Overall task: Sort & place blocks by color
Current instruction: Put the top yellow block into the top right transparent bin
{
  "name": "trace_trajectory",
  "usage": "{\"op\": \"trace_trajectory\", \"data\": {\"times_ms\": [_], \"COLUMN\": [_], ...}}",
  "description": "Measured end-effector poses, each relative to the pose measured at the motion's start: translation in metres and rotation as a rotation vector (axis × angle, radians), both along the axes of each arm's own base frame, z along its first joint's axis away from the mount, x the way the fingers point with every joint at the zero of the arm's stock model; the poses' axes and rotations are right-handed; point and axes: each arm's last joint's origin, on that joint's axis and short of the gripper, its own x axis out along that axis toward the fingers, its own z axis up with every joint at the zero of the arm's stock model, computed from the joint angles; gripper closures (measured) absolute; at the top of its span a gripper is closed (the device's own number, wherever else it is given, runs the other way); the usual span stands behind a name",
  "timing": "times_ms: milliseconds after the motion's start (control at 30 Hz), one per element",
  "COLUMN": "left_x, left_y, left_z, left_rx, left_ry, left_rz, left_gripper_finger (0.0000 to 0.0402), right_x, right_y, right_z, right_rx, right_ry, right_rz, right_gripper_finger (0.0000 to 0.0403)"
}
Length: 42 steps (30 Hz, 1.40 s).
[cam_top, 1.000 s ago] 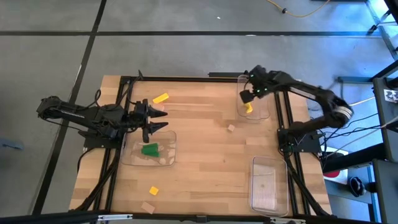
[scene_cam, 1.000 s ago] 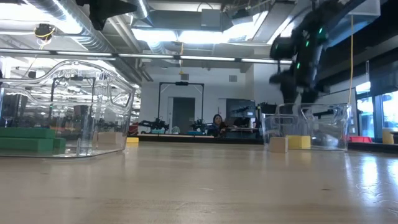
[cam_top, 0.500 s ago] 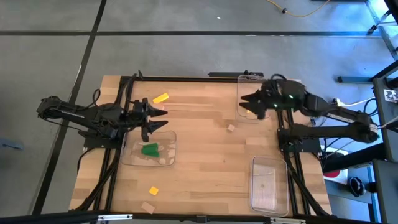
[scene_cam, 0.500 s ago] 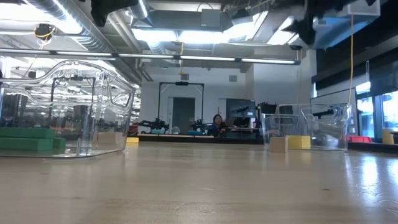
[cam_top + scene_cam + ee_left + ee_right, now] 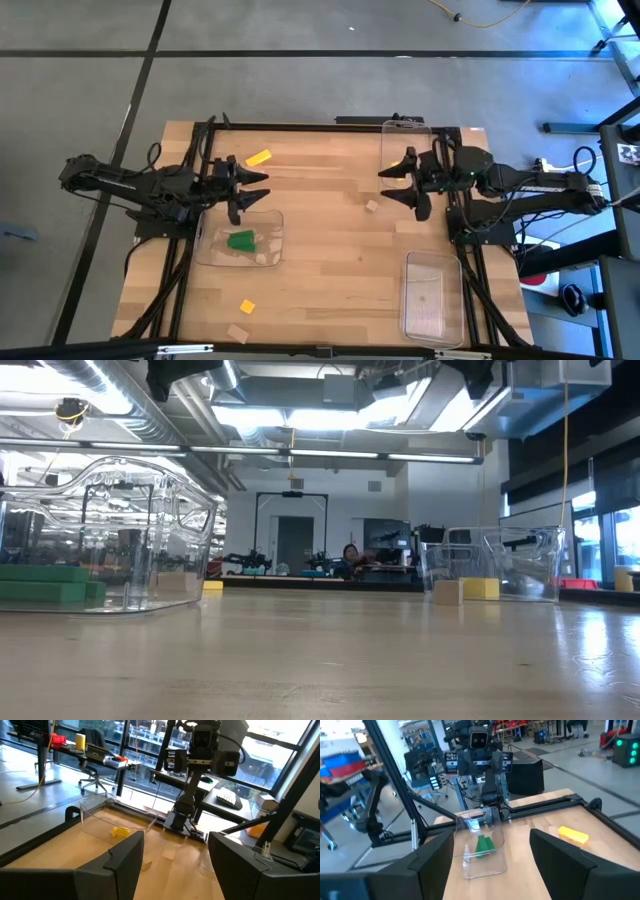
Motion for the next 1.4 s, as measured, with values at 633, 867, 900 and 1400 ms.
{"op": "trace_trajectory", "data": {"times_ms": [633,867,900,1400], "left_x": [0.0,0.0,0.0,0.0001], "left_y": [0.0,0.0,0.0,0.0012], "left_z": [-0.0002,-0.0002,-0.0002,0.0015], "left_rx": [0.001,0.001,0.001,-0.125], "left_ry": [0.002,0.002,0.002,-0.025], "left_rz": [0.0,0.001,0.001,0.019], "left_gripper_finger": [0.0188,0.0188,0.0188,0.0188], "right_x": [0.008,0.008,0.008,0.008], "right_y": [0.0005,0.0005,0.0005,0.0005], "right_z": [0.0029,0.0041,0.0041,0.0042], "right_rx": [-0.034,-0.031,-0.031,-0.031], "right_ry": [-0.055,-0.068,-0.068,-0.068], "right_rz": [0.007,0.007,0.007,0.007], "right_gripper_finger": [0.0139,0.0139,0.0139,0.0139]}}
